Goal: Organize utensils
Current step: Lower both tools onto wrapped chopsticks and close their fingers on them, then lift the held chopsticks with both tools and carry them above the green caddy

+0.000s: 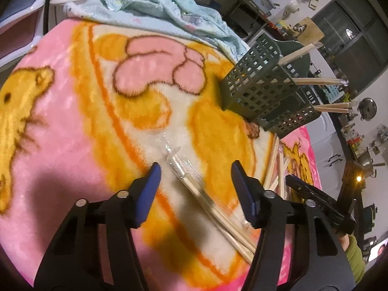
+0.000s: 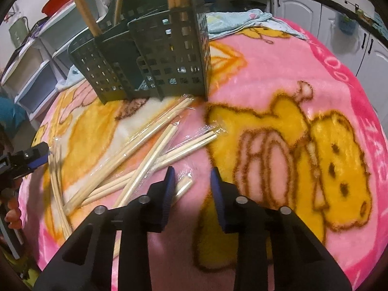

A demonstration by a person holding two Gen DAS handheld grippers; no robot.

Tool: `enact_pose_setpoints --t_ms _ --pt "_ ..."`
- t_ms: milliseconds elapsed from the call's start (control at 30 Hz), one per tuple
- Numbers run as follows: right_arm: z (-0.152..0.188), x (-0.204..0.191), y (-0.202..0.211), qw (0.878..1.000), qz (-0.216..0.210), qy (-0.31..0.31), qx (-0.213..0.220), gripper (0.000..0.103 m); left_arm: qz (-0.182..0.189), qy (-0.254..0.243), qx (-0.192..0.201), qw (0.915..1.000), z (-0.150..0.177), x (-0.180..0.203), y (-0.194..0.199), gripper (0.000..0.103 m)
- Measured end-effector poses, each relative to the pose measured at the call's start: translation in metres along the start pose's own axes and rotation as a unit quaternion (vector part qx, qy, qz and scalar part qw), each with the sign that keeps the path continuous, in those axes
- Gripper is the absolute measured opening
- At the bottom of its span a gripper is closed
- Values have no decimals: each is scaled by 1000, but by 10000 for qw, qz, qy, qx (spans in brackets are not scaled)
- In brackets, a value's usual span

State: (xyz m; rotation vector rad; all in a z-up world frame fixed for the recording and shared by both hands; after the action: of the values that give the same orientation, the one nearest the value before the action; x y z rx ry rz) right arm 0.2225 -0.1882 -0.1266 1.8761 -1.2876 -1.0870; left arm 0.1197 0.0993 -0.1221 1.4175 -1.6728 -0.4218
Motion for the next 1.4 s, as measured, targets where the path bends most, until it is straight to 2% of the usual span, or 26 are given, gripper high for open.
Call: enact_pose_setpoints --t_ms 100,167,300,333,600,867,1100,1400 --pt "-1 2 1 10000 -44 -45 26 15 -33 2 -59 10000 2 -2 -3 33" --pt "-1 2 1 10000 -60 -58 48 13 -59 6 -85 9999 3 -4 -4 20" --pt "-1 2 3 9999 -79 -77 106 8 -79 -10 -108 9999 4 -6 -3 14" --pt "-1 3 4 9999 -82 -85 118 7 -83 -10 -103 9999 4 -7 -3 9" --pt "-5 7 20 9993 -23 -97 359 3 37 -93 70 9999 -2 -2 10 6" --pt "-18 5 56 9962 -5 29 866 2 57 -326 389 9987 -16 13 30 5" --pt "-26 -6 91 9903 -46 321 1349 2 116 -578 673 9960 -31 31 44 4" --pt "-28 -25 121 9828 -120 627 1735 2 170 -902 1040 9903 -48 56 63 4"
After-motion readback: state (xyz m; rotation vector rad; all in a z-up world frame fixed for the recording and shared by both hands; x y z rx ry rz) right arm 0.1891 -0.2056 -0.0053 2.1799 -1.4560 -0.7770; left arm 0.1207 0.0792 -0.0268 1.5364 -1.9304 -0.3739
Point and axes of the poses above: each gripper's, at about its wrist camera, not at the fingertips, and y roughly against the way its jaws point, x to its right, z to its underside, the point moved 2 cm from there along -y, roughly the way its jaws point, and after that the axes turned 13 degrees about -y, right-handed, at the moved point
